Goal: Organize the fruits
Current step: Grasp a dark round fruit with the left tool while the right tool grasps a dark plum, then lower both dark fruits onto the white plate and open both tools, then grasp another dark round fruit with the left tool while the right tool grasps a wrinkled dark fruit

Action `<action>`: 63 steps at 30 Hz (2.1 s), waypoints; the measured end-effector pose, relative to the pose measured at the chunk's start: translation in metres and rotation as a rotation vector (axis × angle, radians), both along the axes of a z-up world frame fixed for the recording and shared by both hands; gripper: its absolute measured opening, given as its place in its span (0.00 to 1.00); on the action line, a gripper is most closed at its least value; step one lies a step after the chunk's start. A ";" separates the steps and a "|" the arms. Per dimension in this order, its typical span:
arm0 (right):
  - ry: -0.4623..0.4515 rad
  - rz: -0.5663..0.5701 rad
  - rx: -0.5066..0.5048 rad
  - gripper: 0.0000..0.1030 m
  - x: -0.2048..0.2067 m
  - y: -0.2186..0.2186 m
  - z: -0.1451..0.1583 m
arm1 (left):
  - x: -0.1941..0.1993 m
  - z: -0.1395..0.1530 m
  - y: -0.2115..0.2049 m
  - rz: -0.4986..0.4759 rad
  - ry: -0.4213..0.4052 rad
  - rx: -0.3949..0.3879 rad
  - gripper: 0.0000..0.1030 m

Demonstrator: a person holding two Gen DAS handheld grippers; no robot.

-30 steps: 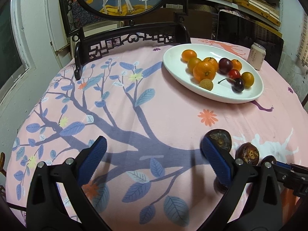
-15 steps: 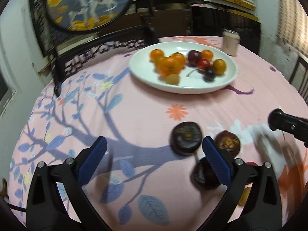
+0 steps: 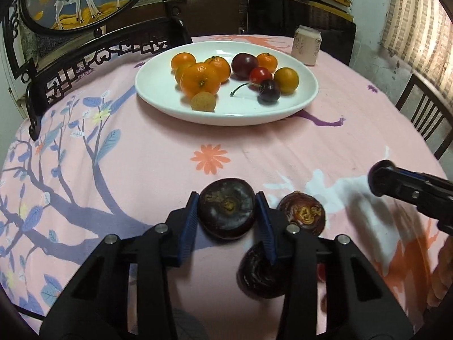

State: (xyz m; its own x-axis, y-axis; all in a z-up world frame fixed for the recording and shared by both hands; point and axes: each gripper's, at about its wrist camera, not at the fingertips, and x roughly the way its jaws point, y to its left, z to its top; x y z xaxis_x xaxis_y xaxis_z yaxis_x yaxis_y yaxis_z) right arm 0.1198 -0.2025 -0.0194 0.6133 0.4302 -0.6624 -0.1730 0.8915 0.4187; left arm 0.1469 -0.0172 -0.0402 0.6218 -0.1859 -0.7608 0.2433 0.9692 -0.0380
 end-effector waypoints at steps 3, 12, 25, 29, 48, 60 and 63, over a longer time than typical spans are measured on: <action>-0.005 -0.028 -0.007 0.26 0.000 -0.006 0.000 | -0.009 0.008 0.006 0.044 -0.039 0.026 0.39; -0.062 -0.072 0.100 0.26 0.026 -0.026 0.047 | -0.003 0.069 0.031 0.139 -0.148 -0.010 0.39; -0.052 0.048 -0.015 0.26 0.116 0.053 0.040 | 0.099 0.058 0.024 0.178 -0.106 -0.010 0.40; -0.019 0.056 -0.085 0.30 0.131 0.061 0.023 | 0.117 0.046 0.028 0.173 -0.097 -0.040 0.60; -0.096 -0.012 -0.007 0.53 0.088 0.022 0.050 | 0.081 0.067 0.027 0.198 -0.157 0.001 0.79; -0.113 -0.016 0.034 0.56 0.022 -0.004 0.043 | -0.009 0.037 0.020 0.190 -0.159 0.120 0.91; -0.105 -0.030 0.057 0.68 0.009 -0.013 0.036 | -0.034 0.034 0.015 0.169 -0.170 0.133 0.96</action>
State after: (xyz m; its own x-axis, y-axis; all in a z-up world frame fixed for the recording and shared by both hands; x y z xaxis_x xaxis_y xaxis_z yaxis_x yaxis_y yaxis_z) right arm 0.1290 -0.2154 0.0165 0.6907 0.4461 -0.5691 -0.1924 0.8720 0.4501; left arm 0.1130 -0.0021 -0.0058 0.7564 0.0257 -0.6536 0.0696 0.9904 0.1196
